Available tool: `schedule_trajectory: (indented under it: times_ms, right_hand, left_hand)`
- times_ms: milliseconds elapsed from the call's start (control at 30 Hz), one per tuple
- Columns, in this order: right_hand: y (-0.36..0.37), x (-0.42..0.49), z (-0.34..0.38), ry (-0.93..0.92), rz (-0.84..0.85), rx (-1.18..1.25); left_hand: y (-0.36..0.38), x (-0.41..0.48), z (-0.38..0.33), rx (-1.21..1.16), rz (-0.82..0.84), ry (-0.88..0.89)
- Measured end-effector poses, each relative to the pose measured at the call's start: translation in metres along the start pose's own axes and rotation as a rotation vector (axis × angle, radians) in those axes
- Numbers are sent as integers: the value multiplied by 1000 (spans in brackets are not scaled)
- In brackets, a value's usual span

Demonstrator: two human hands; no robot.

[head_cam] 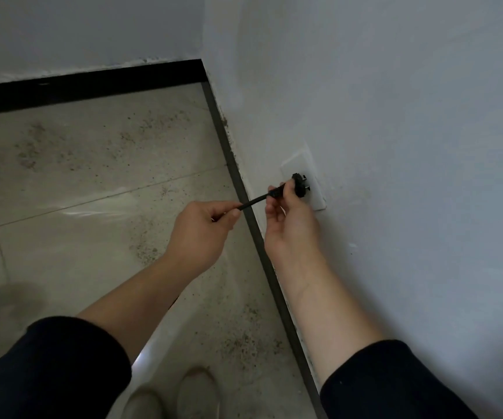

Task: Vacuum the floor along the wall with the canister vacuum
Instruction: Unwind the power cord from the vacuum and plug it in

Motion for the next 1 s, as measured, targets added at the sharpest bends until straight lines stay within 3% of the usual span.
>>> schedule_trajectory:
  times_ms: [267,400,567,767,867,1000]
  right_hand:
    - [-4,1,6,31,-68,-9]
    - [-10,4,17,-30,-103,-145]
    - [-3,7,21,-10,-59,-89]
    - [1,3,24,-4,-92,-135]
    - [2,-3,29,-9,-136,-274]
    - [12,-31,36,20,-142,-547]
  left_hand:
    - [-3,-2,-8,54,-28,-29]
    - [9,-7,-7,115,56,-54]
    - [12,-9,-9,18,67,-32]
    - [21,-23,13,79,194,-92]
    - [15,-39,31,103,206,-144]
    - [-12,-70,31,53,65,-164]
Point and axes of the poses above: each hand's wrist, its own x-axis towards the middle knuckle, its own y-axis out of the palm, z = x × y, the point moved 10 cm from there along x, towards the middle knuckle, and after that the axes turned 15 degrees about z, right-handed, at the moved point
